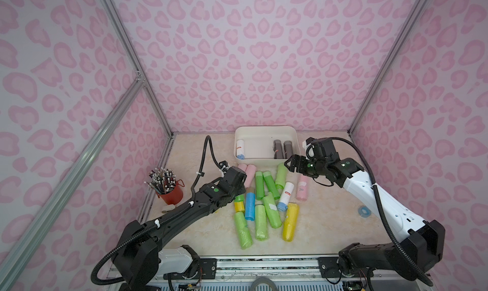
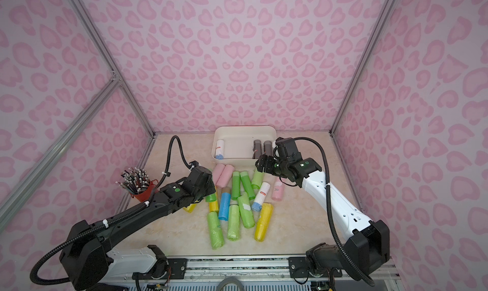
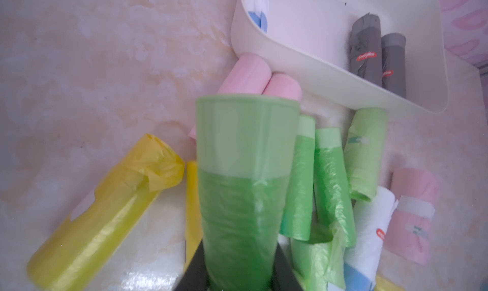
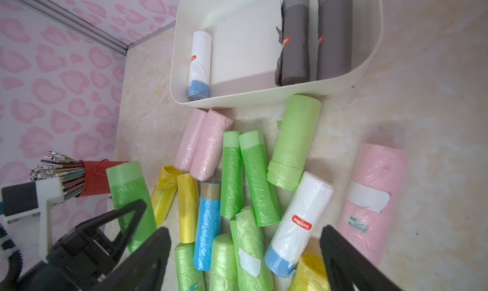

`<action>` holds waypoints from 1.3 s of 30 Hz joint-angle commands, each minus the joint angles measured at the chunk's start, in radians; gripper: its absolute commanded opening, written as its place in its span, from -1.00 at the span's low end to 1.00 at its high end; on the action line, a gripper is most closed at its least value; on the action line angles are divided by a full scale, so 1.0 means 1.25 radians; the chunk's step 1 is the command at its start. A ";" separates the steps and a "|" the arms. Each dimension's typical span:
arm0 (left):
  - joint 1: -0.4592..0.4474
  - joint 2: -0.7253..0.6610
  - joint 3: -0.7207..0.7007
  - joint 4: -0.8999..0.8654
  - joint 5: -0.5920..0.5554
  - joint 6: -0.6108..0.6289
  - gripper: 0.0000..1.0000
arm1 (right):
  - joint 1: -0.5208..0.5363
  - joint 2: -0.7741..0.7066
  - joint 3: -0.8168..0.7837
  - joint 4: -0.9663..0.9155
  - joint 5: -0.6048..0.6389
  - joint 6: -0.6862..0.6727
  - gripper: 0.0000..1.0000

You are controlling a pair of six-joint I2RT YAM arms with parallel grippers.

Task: Put the roll of trash bags into the storage box
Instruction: Pick up the roll of trash bags from the center of the board, then place the roll of trash bags in the storage box.

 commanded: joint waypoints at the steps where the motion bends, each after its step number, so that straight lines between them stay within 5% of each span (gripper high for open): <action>1: 0.028 0.035 0.062 0.062 -0.028 0.071 -1.00 | -0.013 -0.010 -0.025 0.025 -0.024 0.013 0.80; 39: 0.137 0.847 0.992 -0.091 -0.073 0.384 -1.00 | -0.057 -0.155 -0.228 0.026 -0.009 0.029 0.80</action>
